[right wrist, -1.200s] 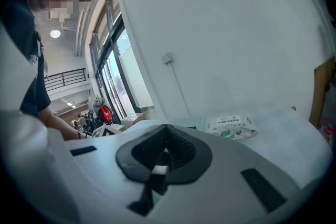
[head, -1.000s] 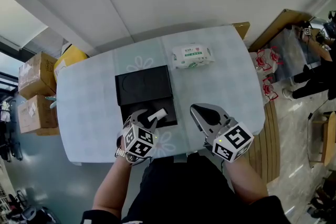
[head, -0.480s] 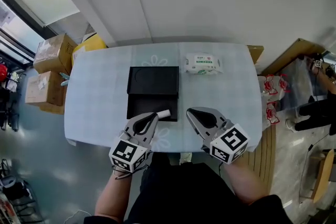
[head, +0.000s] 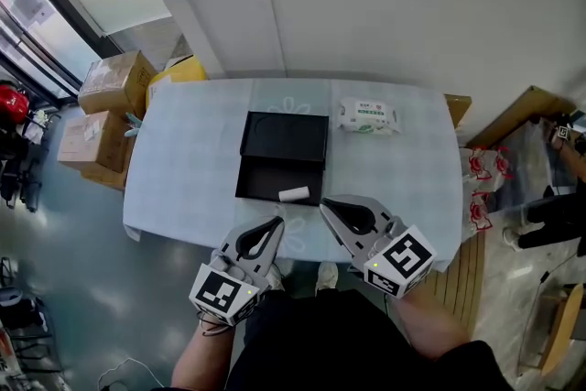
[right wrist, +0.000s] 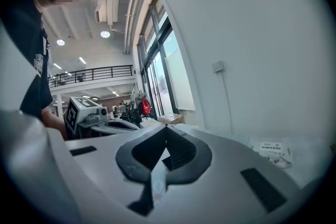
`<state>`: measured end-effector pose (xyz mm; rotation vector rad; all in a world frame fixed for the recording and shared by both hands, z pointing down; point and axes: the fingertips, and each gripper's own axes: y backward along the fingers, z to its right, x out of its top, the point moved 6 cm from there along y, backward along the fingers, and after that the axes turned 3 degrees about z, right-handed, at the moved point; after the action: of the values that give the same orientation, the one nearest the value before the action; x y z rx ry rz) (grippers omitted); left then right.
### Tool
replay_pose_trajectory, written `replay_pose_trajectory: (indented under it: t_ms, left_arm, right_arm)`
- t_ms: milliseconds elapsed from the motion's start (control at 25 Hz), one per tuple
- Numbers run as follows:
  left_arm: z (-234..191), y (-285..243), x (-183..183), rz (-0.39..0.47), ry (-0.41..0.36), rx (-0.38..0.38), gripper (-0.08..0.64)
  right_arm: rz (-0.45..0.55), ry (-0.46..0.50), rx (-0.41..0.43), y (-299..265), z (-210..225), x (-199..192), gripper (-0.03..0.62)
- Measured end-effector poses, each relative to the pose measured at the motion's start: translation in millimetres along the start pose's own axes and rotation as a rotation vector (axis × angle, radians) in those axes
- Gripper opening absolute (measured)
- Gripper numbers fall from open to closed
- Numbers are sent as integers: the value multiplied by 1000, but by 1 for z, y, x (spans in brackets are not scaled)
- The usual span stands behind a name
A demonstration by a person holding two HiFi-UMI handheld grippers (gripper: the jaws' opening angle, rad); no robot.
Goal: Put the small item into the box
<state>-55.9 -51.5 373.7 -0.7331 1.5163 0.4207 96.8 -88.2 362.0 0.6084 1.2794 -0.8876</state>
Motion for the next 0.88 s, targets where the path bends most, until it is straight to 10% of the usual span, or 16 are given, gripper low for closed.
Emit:
replay_pose_trajectory:
  t_ms: [880]
  left_arm:
    - [-61,111,-13,52,22,-177,9]
  right_arm:
    - [-38,-35,-197,-54,-131,-37,9]
